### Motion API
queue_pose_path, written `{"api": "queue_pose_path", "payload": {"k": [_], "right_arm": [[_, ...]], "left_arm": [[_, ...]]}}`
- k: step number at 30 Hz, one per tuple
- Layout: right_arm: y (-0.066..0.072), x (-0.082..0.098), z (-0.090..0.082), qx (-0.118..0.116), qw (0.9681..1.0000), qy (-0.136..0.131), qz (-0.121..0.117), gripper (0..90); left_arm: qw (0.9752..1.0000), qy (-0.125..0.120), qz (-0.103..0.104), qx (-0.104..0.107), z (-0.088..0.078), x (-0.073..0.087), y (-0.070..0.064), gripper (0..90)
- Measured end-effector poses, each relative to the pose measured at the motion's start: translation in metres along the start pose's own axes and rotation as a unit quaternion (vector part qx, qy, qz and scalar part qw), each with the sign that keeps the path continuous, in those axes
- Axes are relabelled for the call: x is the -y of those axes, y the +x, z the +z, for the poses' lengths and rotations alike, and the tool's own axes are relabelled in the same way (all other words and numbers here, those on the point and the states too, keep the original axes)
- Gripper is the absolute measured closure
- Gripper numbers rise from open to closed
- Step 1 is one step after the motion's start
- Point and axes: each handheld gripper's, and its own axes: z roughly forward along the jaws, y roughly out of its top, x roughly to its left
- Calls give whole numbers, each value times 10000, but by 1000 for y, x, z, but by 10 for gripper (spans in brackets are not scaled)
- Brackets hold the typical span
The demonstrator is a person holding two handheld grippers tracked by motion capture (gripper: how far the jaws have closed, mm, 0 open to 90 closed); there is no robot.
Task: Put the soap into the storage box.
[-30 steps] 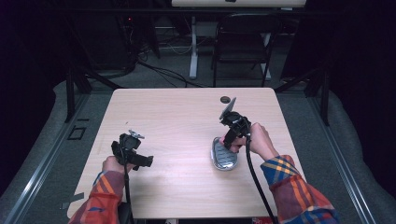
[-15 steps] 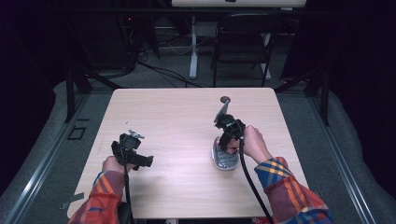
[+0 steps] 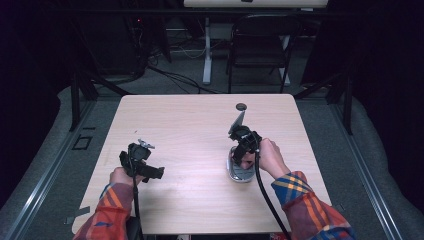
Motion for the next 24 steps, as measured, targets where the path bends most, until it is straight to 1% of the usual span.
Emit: {"api": "queue_pose_path", "payload": {"k": [1,2,3,4,5,6,7,10,11,12,14,15,16,17,18,19,24], "right_arm": [[1,1,0,-48,10000,-55,59,350],[1,1,0,-48,10000,-55,59,350],[0,2,-3,-78,10000,-42,-26,351],[1,2,-4,-102,9999,-72,-12,350],[0,2,-6,-133,9999,17,-95,352],[1,4,-5,-163,9998,-74,-19,362],[1,5,-6,-178,9998,-112,-9,381],[-1,7,-10,-271,9995,-131,-22,394],[-1,8,-11,-254,9996,-145,-15,396],[-1,9,-12,-266,9994,-210,-8,404],[-3,11,-15,-314,9992,-237,-4,413],[-2,13,-16,-341,9988,-336,34,419],[-2,13,-16,-341,9988,-336,34,419],[-4,14,-20,-313,9990,-302,-73,417],[-5,15,-21,-304,9990,-305,-75,415],[-5,17,-22,-336,9987,-375,-52,414],[-10,22,-28,-347,9983,-456,-119,398]], "left_arm": [[10000,-1,-1,2,0,0,0,3],[10000,-1,-1,2,0,0,0,3],[10000,5,14,4,0,0,0,3],[10000,-3,20,-9,0,0,0,3],[10000,0,15,-3,0,0,0,3],[10000,-3,18,-3,0,0,0,3],[10000,-1,17,-8,0,0,0,3],[10000,-4,3,0,0,0,0,3],[10000,-3,14,-1,0,0,0,3],[10000,1,15,-1,0,0,0,3],[10000,1,22,-4,0,0,0,3],[10000,3,24,-7,0,0,0,3],[10000,3,24,-7,0,0,0,3],[10000,4,23,-8,0,0,0,3],[10000,5,21,-7,0,0,0,3],[10000,4,19,-4,0,0,0,3],[10000,5,21,-6,0,0,0,3]]}}
